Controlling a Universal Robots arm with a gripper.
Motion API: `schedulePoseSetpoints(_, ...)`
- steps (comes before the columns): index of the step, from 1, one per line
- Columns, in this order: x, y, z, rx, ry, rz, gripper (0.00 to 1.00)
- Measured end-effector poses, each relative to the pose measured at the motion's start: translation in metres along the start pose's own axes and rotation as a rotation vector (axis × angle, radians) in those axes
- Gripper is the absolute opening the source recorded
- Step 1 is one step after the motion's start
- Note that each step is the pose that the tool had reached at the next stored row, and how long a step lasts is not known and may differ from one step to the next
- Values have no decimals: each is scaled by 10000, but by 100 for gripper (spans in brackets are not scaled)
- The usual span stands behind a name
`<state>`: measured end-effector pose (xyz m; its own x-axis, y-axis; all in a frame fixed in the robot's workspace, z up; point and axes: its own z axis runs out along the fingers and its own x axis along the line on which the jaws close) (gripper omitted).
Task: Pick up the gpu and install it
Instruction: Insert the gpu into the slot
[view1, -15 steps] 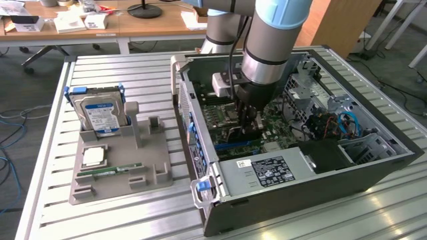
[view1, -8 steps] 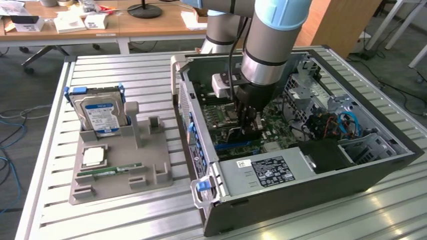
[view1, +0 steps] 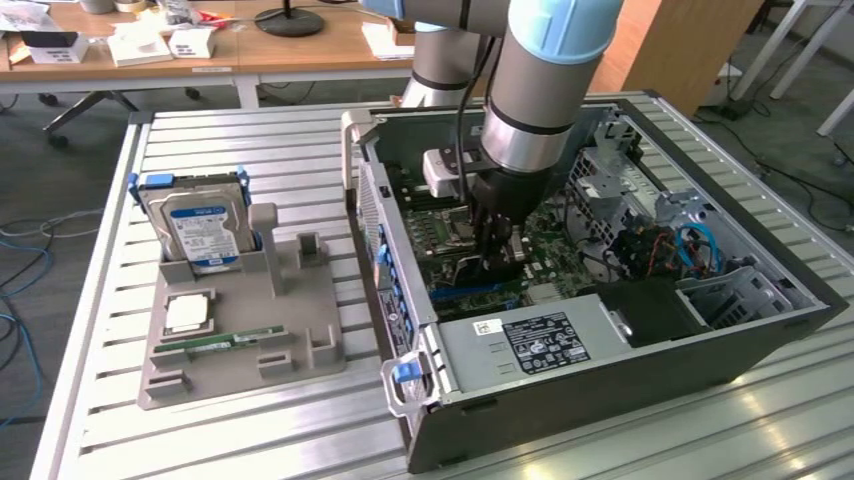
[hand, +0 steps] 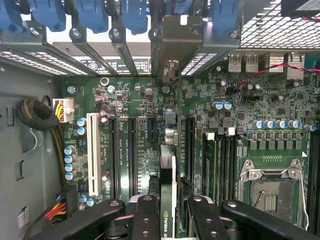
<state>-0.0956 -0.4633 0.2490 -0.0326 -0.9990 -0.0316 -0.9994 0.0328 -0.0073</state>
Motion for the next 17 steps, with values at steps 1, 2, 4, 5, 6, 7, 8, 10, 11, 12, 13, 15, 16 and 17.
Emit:
schedulePoseSetpoints(1,0,0,0,0,1,0,26)
schedulePoseSetpoints(2,0,0,0,0,1,0,26)
schedulePoseSetpoints(4,0,0,1,0,0,0,26)
schedulePoseSetpoints(5,0,0,1,0,-1,0,26)
schedulePoseSetpoints(6,0,0,1,0,-1,0,26)
schedulePoseSetpoints(7,0,0,1,0,-1,1,26)
schedulePoseSetpoints(8,0,0,1,0,-1,1,26)
schedulePoseSetpoints(10,0,0,1,1,-1,1,26)
schedulePoseSetpoints(11,0,0,1,0,0,0,27)
schedulePoseSetpoints(12,0,0,1,0,0,0,27)
schedulePoseSetpoints(13,0,0,1,1,-1,0,34)
schedulePoseSetpoints(15,0,0,1,0,-1,1,34)
schedulePoseSetpoints(16,0,0,1,1,-1,1,34)
schedulePoseSetpoints(17,-1,0,-1,1,-2,1,34)
